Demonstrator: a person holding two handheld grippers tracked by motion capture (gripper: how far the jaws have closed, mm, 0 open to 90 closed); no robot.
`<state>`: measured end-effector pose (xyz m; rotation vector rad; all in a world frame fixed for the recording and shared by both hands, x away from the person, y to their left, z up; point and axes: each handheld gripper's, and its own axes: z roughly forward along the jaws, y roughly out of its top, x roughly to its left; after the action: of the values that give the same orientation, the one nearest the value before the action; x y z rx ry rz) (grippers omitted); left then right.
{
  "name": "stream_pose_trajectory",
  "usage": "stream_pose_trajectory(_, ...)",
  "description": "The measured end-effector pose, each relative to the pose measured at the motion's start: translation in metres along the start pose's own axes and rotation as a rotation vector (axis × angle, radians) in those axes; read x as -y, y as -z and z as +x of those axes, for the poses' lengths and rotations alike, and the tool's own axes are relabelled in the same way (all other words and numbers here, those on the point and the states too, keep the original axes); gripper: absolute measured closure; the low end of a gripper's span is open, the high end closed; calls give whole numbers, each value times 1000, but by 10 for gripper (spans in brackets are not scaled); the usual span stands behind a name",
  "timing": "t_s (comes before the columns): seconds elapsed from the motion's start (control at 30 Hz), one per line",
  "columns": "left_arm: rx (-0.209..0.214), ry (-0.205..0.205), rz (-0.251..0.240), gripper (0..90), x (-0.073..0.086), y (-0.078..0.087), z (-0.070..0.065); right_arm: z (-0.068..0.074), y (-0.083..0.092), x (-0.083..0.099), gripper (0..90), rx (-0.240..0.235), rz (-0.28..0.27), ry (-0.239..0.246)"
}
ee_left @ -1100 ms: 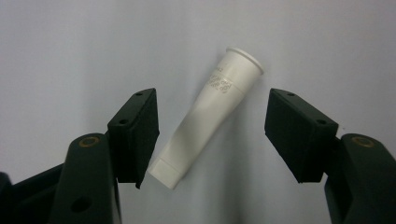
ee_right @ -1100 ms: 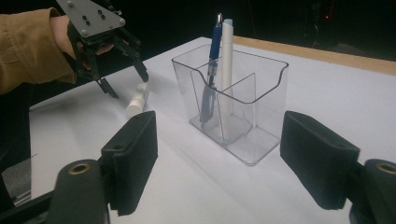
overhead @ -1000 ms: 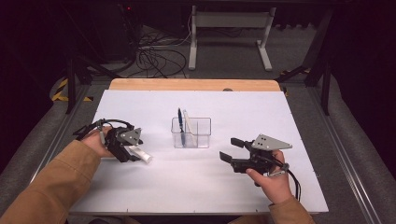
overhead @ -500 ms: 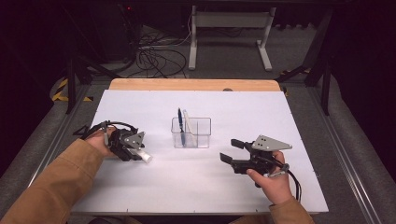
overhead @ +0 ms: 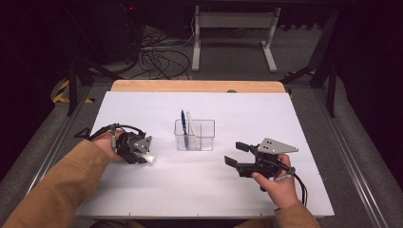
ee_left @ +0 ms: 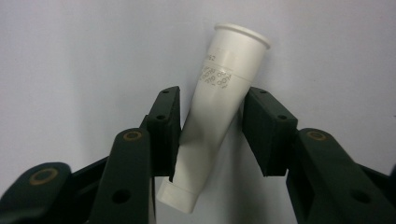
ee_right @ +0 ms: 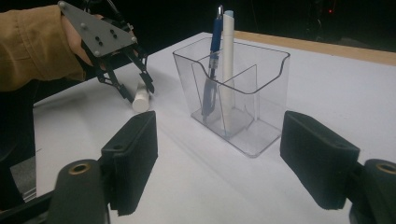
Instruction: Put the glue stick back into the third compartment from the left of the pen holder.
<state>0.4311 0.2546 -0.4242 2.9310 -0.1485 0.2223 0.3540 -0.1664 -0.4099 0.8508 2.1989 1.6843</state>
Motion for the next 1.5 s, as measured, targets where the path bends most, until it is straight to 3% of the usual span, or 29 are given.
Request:
stream_pose_trajectory(0.17,18,-28,1,648,0,0,1,0,0,1,280,-2,1,0)
stream_pose_trajectory(0.2,22,-15,-7,660,1,0,-1,0,-1,0,280,-2,1,-1)
stream_pose_trajectory(0.23,25,-35,-6,670,1,0,0,0,-1,0,280,-3,1,0)
stream_pose_trajectory(0.47,24,-55,-6,685,1,1,0,0,-1,1,280,-3,3,-3)
stream_pose_trajectory(0.5,35,-39,-17,685,1,0,-2,-1,-1,1,280,-3,2,-3)
stream_pose_trajectory(0.57,22,-59,-13,686,0,2,-1,-1,-1,1,280,-1,4,-6)
stream_pose_trajectory(0.63,16,-51,-21,687,1,5,-2,-1,-1,1,280,-3,4,-7)
stream_pose_trajectory(0.8,3,-39,-73,687,2,18,-2,-1,-1,1,280,-1,4,-6)
stream_pose_trajectory(1.03,-23,-8,-195,687,-3,38,-9,-2,-1,0,280,2,2,-3)
stream_pose_trajectory(1.2,-12,12,-258,687,-8,49,-13,-2,-1,0,280,1,2,-3)
stream_pose_trajectory(1.43,-8,79,-337,687,-12,58,-15,-3,-2,-2,280,2,1,-3)
stream_pose_trajectory(1.5,-27,99,-359,687,-13,59,-15,-3,-2,-2,280,1,3,-2)
